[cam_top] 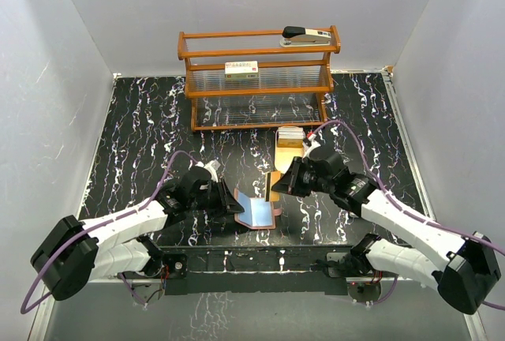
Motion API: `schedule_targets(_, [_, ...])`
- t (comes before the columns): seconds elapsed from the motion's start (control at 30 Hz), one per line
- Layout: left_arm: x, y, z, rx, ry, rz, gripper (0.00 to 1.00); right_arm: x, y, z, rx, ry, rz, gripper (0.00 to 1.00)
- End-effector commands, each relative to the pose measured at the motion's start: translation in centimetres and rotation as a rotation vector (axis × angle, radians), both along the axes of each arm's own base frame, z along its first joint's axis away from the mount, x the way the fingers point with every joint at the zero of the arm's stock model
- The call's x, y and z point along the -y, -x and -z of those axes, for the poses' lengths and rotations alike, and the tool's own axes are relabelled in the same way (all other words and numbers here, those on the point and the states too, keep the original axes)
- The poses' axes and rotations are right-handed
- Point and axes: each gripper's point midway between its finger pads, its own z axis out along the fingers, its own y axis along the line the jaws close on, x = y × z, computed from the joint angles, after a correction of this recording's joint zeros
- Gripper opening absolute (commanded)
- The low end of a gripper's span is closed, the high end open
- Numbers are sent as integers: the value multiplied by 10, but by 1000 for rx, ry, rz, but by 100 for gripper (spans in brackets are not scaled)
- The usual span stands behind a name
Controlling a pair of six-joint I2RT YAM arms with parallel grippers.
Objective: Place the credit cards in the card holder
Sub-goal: Insert the credit card into the card holder.
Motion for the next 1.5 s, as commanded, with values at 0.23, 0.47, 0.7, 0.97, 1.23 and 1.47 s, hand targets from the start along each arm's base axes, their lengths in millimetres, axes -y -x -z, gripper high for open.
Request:
schedule_targets(0.23, [-5, -3, 3, 32, -55, 8, 27, -30, 4, 43, -81, 58, 37, 0])
schedule_targets(0.47, [-17, -3, 10, 48, -123, 3, 33, -31, 7, 89, -158, 220, 25, 0])
schedule_targets(0.7, [-37, 0, 20, 55, -192, -37, 38, -14, 15, 121, -182, 332, 33, 0])
schedule_targets(0.97, [-47, 2, 27, 66, -230, -46, 21, -5, 20, 126, -175, 356, 24, 0])
schedule_targets(1.23, [-41, 5, 35, 43, -219, -18, 0, -27, 16, 88, -125, 260, -23, 0])
schedule_targets(1.47, [-38, 5, 36, 37, -204, -16, 0, -48, 10, 65, -80, 203, -53, 0])
